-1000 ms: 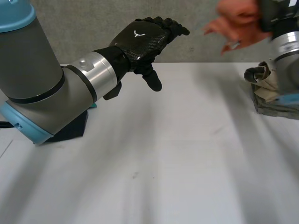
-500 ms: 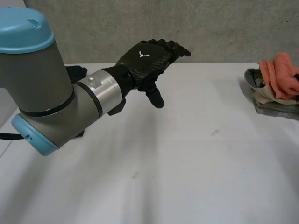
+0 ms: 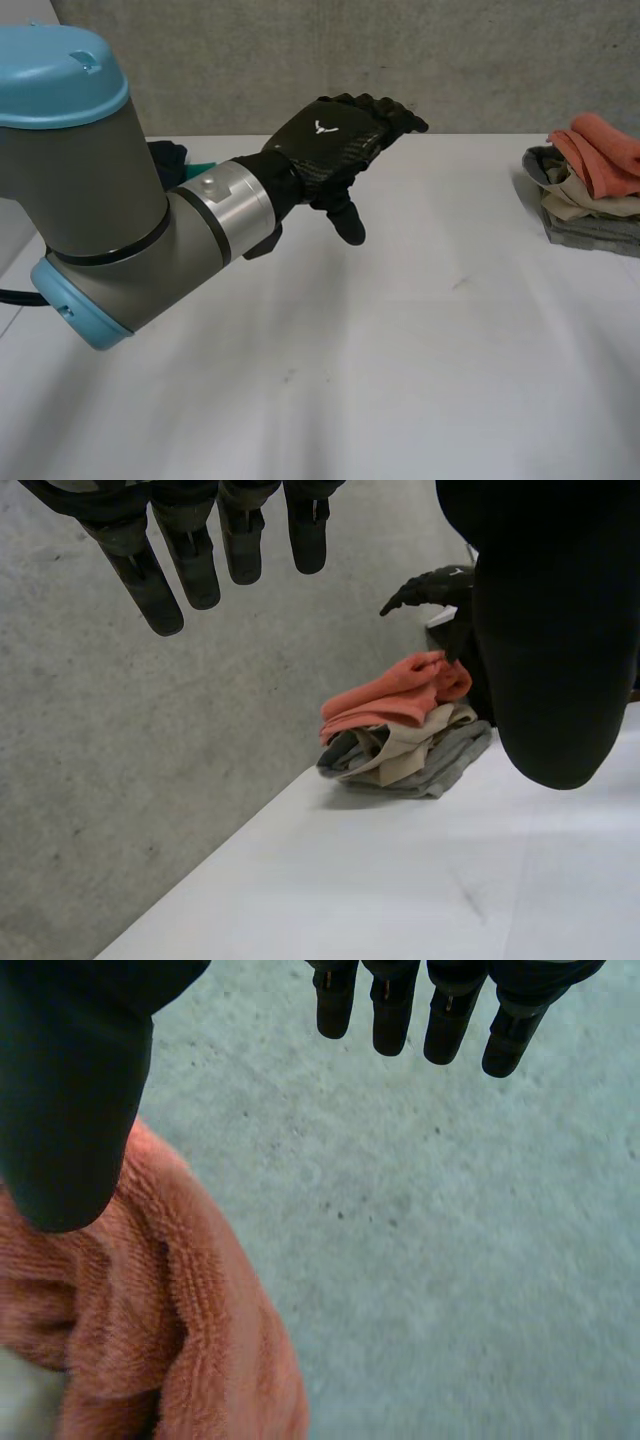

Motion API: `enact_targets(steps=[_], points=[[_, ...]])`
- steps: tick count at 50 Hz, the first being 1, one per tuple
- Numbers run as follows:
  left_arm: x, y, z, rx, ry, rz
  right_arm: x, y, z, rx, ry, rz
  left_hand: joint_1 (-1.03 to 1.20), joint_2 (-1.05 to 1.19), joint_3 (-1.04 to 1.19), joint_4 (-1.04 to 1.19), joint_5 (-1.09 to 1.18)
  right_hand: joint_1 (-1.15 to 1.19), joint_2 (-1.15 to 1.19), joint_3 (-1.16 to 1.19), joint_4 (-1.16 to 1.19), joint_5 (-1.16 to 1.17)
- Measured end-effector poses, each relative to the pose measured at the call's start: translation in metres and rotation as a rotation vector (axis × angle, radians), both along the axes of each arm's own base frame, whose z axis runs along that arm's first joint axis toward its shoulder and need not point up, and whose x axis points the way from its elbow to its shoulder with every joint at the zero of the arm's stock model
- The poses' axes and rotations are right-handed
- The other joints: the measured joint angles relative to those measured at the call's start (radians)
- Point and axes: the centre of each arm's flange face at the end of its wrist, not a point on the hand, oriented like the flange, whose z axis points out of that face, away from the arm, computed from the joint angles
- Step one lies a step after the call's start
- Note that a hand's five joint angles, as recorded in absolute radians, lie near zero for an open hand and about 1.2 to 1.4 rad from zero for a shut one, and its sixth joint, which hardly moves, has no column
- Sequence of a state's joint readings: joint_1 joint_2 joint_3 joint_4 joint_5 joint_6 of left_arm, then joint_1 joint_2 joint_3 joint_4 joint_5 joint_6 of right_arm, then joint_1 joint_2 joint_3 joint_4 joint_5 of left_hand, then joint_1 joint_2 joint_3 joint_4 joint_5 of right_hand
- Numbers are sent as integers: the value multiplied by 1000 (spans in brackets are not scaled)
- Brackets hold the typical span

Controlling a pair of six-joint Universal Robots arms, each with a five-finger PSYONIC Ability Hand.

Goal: Fold the laundry.

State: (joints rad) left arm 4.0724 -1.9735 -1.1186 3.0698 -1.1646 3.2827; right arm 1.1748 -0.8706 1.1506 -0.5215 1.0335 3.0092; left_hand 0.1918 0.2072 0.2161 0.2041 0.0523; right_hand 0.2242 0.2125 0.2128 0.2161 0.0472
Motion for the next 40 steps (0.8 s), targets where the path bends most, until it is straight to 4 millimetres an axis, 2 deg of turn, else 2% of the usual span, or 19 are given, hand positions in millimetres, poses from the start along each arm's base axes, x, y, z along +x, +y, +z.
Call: enact_targets(steps=[4,9,12,14,17,19,22,24,26,28,31,35,40], points=[[-2,7,5,-11,8,-17,-9,19,11,98,-15,-90,-1,0,0,0,0,0,0,0,0,0],[-1,15,19,-44,35,-28,-31,41,31,185,105,-306,-1,0,0,0,0,0,0,0,0,0],[0,16,28,-68,54,-27,-37,45,44,171,191,-408,-1,0,0,0,0,0,0,0,0,0],[3,17,38,-92,76,-21,-32,47,59,123,246,-460,-1,0,0,0,0,0,0,0,0,0],[8,14,54,-123,114,3,-4,47,85,-4,288,-457,0,0,0,0,0,0,0,0,0,0],[16,6,65,-139,144,49,25,51,103,-102,293,-406,1,0,0,0,0,0,0,0,0,0],[36,-15,79,-160,182,175,75,64,120,-223,284,-282,1,0,0,0,0,0,0,0,0,0],[53,-33,85,-175,195,281,108,76,122,-272,280,-176,0,0,0,0,0,0,0,0,0,0],[75,-54,87,-189,191,399,140,89,117,-290,279,-67,-1,0,0,0,0,0,0,0,0,0],[103,-80,85,-205,163,540,178,108,103,-277,279,71,-1,0,0,0,0,0,-1,0,0,0],[137,-112,68,-220,66,686,216,134,77,-215,279,215,-1,0,0,0,0,0,-1,-1,0,0],[171,-153,23,-225,-142,802,250,166,34,-81,288,349,-1,0,0,0,0,0,-1,-1,0,0],[192,-196,-45,-218,-374,787,263,188,-5,49,324,413,-1,0,0,0,0,0,-1,-1,0,0]])
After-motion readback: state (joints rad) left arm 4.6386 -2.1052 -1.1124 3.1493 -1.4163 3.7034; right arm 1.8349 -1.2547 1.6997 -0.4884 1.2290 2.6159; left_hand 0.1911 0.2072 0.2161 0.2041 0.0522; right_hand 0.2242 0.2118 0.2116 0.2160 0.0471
